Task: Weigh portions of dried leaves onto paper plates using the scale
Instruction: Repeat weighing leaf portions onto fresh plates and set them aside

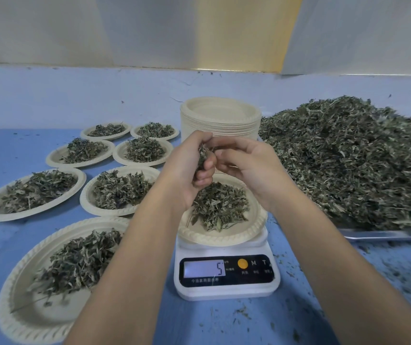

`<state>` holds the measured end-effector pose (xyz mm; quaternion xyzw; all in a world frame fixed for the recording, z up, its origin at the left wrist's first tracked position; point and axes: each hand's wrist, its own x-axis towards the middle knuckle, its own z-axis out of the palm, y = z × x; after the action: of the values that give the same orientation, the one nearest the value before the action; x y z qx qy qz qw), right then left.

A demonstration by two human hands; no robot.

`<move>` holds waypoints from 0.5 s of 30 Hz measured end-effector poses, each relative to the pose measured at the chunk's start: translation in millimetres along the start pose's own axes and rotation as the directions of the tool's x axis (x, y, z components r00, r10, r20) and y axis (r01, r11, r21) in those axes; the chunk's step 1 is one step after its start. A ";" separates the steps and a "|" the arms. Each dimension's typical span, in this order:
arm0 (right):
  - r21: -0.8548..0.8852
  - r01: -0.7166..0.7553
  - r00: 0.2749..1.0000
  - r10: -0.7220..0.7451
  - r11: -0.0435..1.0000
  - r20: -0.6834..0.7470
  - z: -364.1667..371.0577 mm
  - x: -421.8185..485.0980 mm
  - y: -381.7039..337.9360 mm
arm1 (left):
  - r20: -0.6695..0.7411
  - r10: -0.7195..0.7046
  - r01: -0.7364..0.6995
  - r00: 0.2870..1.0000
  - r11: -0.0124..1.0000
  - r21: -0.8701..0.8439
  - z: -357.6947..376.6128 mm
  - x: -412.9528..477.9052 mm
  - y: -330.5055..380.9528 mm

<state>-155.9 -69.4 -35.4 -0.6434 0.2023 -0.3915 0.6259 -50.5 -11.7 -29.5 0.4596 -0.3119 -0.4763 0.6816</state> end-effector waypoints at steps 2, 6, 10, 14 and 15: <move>-0.010 0.003 0.999 -0.003 1.000 -0.040 -2.0 0.8 1.0 | -0.002 0.002 -0.002 1.000 0.999 0.036 0.2 1.0 -1.7; -0.063 -0.014 0.991 0.005 0.998 -0.132 -6.0 0.8 -0.4 | 0.012 0.064 -0.065 0.998 0.996 0.053 -0.5 1.0 -0.5; -0.204 -0.031 0.997 0.016 0.978 -0.077 -6.6 -2.0 -4.9 | -0.103 0.086 -0.091 0.991 0.995 -0.049 -0.8 2.4 2.8; -0.216 -0.037 0.997 0.021 0.976 -0.076 -6.8 -2.1 -6.6 | -0.212 0.007 -0.068 0.977 0.957 -0.283 0.3 4.1 4.4; -0.214 -0.037 0.997 0.022 0.976 -0.076 -6.7 -2.2 -6.3 | -0.226 -0.008 -0.068 0.974 0.942 -0.329 0.3 4.7 4.7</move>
<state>-163.8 -71.2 -30.6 -0.6896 0.2758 -0.3812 0.5504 -47.3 -15.6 -25.1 0.3832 -0.1547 -0.4569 0.7877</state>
